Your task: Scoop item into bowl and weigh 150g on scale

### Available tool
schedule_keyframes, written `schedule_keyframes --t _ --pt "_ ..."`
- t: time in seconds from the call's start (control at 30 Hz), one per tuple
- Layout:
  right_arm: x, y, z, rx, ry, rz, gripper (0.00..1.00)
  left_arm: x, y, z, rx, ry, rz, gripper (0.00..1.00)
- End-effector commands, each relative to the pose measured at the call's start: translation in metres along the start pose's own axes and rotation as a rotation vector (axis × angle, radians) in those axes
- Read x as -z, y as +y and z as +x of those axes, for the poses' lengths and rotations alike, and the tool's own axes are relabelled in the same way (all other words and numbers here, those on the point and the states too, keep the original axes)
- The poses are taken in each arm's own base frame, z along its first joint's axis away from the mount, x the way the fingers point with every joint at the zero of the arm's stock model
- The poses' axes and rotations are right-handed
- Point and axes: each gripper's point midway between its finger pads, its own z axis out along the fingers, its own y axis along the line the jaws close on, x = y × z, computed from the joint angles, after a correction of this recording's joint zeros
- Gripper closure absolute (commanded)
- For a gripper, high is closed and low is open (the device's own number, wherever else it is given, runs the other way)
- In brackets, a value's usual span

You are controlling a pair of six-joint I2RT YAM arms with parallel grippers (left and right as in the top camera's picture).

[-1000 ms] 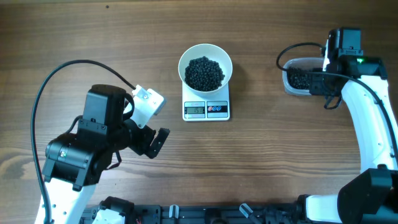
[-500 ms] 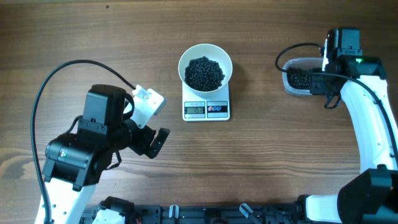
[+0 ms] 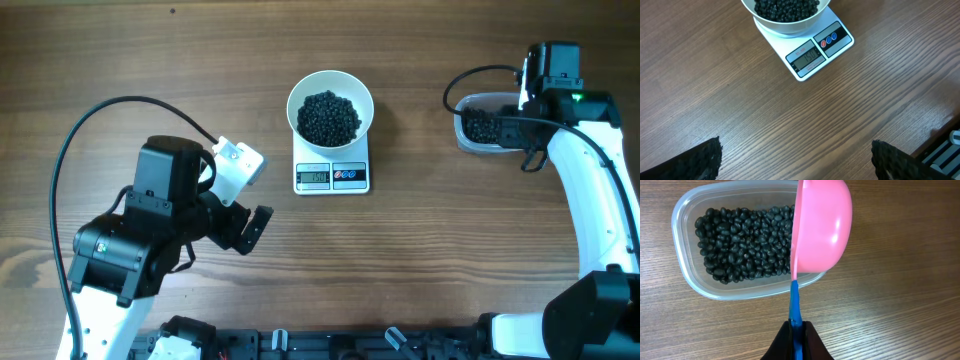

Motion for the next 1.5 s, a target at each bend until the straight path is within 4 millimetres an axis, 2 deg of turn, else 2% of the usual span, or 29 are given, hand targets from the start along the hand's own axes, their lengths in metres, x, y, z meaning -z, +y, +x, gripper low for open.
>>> schedule_keyframes --t 0.0,0.23,0.33,0.4,0.47,0.5,0.57,0.63,0.73,0.8,0.9,0.93,1.0,1.1,1.17,1.2,1.23,1.37,1.47 --pt "0.006 -0.002 -0.002 0.002 -0.020 0.016 0.95 0.005 0.000 -0.006 -0.019 -0.024 0.005 0.00" --pt "0.006 -0.001 -0.002 -0.010 -0.021 0.010 0.96 0.005 0.000 -0.006 -0.019 -0.023 0.005 0.00" --pt "0.007 0.011 0.003 -0.002 -0.003 -0.049 0.96 0.005 0.000 -0.006 -0.019 -0.024 0.005 0.00" --pt "0.007 -0.001 0.013 -0.030 0.038 0.023 0.96 0.005 0.000 -0.006 -0.019 -0.024 0.005 0.00" --pt "0.007 0.005 0.013 -0.087 0.039 -0.006 0.95 0.005 0.000 -0.006 -0.019 -0.023 0.005 0.00" --pt "0.007 0.006 0.016 -0.034 0.051 -0.015 0.96 0.005 0.000 -0.006 -0.019 -0.024 0.005 0.00" --pt "0.007 0.000 0.019 -0.049 0.062 0.021 0.96 0.005 0.000 -0.006 -0.019 -0.023 0.005 0.00" --pt "0.008 0.016 0.015 -0.040 0.047 -0.071 0.96 0.005 0.000 -0.006 -0.019 -0.024 0.005 0.00" --pt "0.007 0.008 0.015 -0.066 0.048 -0.024 0.96 0.005 0.000 -0.006 -0.019 -0.024 0.005 0.00" --pt "0.007 0.009 -0.001 -0.148 -0.016 -0.035 0.96 0.005 0.000 -0.006 -0.019 -0.023 0.005 0.00" --pt "0.010 0.023 -0.026 -0.187 -0.107 -0.130 0.96 0.005 0.000 -0.006 -0.019 -0.023 0.005 0.00" --pt "0.015 0.035 -0.043 -0.239 -0.169 -0.215 0.96 0.005 0.000 -0.006 -0.019 -0.023 0.005 0.00" --pt "0.024 0.046 -0.067 -0.278 -0.257 -0.305 0.96 0.005 0.000 -0.006 -0.019 -0.024 0.005 0.00" --pt "0.054 0.054 -0.116 -0.336 -0.465 -0.432 0.96 0.005 0.000 -0.006 -0.019 -0.023 0.005 0.00" --pt "0.081 0.046 -0.147 -0.408 -0.618 -0.473 0.96 0.005 0.000 -0.006 -0.019 -0.024 0.005 0.00" --pt "0.101 0.041 -0.164 -0.455 -0.711 -0.508 0.96 0.005 0.000 -0.006 -0.019 -0.023 0.005 0.00" --pt "0.115 0.039 -0.174 -0.475 -0.769 -0.539 0.96 0.005 0.000 -0.006 -0.019 -0.024 0.005 0.00" --pt "0.164 0.038 -0.195 -0.516 -0.928 -0.674 0.96 0.005 0.000 -0.006 -0.019 -0.023 0.005 0.00" --pt "0.180 0.043 -0.189 -0.484 -0.932 -0.730 0.96 0.005 0.000 -0.006 -0.019 -0.023 0.005 0.00"
